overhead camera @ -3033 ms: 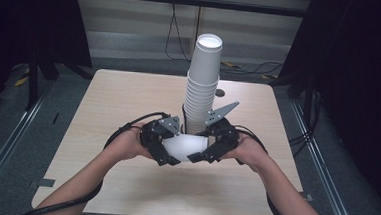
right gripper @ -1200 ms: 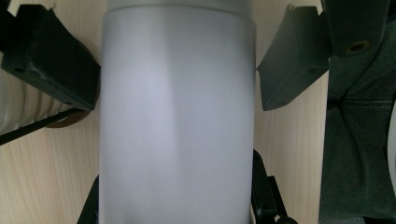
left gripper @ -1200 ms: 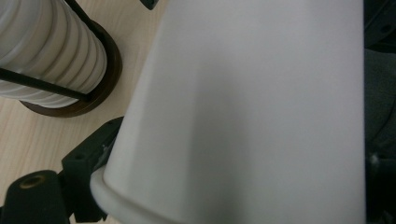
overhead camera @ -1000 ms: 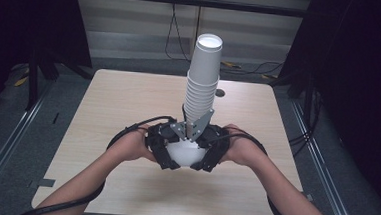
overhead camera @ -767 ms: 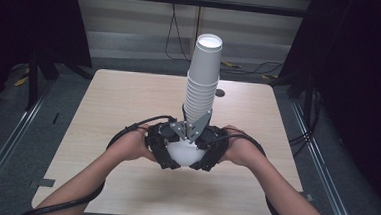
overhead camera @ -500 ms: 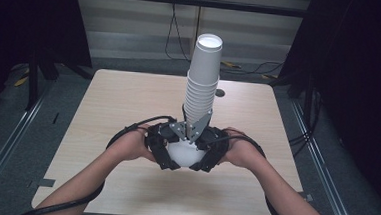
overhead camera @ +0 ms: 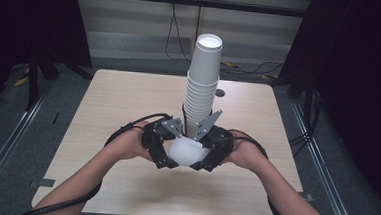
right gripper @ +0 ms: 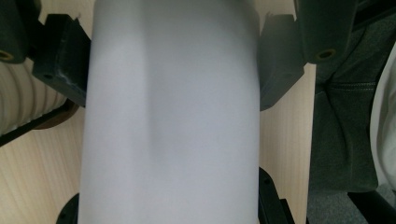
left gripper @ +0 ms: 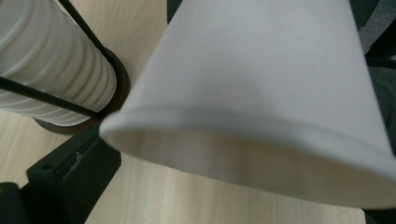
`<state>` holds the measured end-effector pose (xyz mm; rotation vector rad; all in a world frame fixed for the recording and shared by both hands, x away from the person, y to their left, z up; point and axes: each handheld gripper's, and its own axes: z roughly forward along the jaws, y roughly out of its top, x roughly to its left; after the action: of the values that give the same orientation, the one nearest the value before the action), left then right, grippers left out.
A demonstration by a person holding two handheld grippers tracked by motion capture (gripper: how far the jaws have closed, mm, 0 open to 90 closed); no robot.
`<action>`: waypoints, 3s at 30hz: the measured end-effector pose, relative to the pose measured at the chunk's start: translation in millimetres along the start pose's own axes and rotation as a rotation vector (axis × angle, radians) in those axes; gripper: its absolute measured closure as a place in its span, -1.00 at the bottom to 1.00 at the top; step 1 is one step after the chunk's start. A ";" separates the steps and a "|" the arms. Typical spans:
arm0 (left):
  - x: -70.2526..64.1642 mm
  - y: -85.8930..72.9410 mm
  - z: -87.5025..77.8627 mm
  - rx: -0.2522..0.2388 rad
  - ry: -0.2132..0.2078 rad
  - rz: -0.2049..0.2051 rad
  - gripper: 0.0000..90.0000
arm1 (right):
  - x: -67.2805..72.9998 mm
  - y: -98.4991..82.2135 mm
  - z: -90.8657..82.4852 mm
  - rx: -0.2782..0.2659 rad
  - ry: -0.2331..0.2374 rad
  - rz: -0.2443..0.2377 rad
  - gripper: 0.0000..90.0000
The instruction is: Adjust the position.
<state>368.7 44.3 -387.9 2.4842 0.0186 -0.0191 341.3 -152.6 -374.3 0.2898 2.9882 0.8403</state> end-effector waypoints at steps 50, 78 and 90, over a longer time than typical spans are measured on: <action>10.9 -22.4 -10.1 -0.138 -0.065 -0.077 -1.00 | -7.8 -25.8 -8.1 -0.099 0.036 0.059 -0.47; 15.1 -36.1 -5.9 -0.248 -0.089 -0.142 -1.00 | -10.0 -27.3 -7.9 -0.137 0.041 0.089 -0.48; 14.1 -28.3 -4.6 -0.277 -0.111 -0.128 -1.00 | -9.3 -23.7 -5.4 -0.146 0.055 0.076 -0.48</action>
<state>382.3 69.6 -401.8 2.1988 0.1244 -0.1958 345.9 -176.9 -382.2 0.3834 2.9615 1.0853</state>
